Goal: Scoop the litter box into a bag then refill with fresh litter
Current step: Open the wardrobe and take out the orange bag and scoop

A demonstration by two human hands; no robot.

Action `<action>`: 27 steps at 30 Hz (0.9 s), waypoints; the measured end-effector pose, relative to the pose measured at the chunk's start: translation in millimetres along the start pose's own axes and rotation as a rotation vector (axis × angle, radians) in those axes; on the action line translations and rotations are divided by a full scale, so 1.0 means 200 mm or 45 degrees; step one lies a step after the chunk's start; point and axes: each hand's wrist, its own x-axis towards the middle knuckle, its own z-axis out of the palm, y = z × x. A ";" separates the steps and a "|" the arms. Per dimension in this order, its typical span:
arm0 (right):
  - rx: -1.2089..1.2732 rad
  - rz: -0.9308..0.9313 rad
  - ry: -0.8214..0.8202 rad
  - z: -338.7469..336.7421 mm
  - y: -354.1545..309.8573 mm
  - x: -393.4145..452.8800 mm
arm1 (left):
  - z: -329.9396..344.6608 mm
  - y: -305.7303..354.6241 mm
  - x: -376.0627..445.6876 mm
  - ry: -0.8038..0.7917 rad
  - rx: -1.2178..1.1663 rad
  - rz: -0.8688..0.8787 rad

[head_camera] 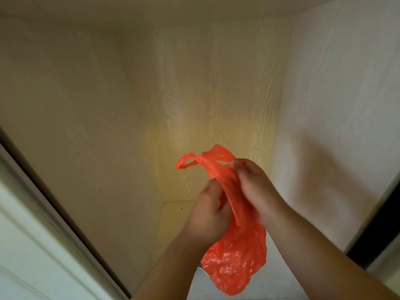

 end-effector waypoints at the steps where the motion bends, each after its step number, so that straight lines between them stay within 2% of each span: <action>1: 0.056 0.014 0.032 -0.01 0.00 0.01 | -0.01 0.00 -0.02 -0.001 -0.065 -0.032; 3: 0.108 0.062 0.055 -0.03 0.00 0.02 | -0.04 0.01 -0.04 -0.001 -0.105 0.006; 6: -0.040 0.053 -0.075 -0.03 0.02 0.04 | -0.07 0.05 -0.03 -0.141 0.129 0.092; 9: -0.233 0.105 -0.305 -0.01 0.01 0.00 | -0.09 0.06 0.01 -0.271 0.296 -0.148; 11: -0.170 0.173 -0.455 -0.01 -0.01 -0.03 | -0.10 0.02 0.04 -0.318 0.341 -0.283; 15: -0.216 0.083 -0.556 -0.04 -0.02 -0.05 | -0.12 -0.07 0.07 -0.269 0.359 -0.338; 20: -0.315 -0.138 -0.467 -0.06 -0.01 -0.07 | -0.14 -0.11 0.09 -0.088 0.235 -0.536; 24: -0.639 -0.422 -0.234 0.03 0.05 -0.11 | -0.10 -0.12 0.13 -0.174 0.552 -0.434; 27: -0.651 -0.453 -0.053 0.04 0.08 -0.10 | -0.09 -0.15 0.11 -0.051 0.684 -0.420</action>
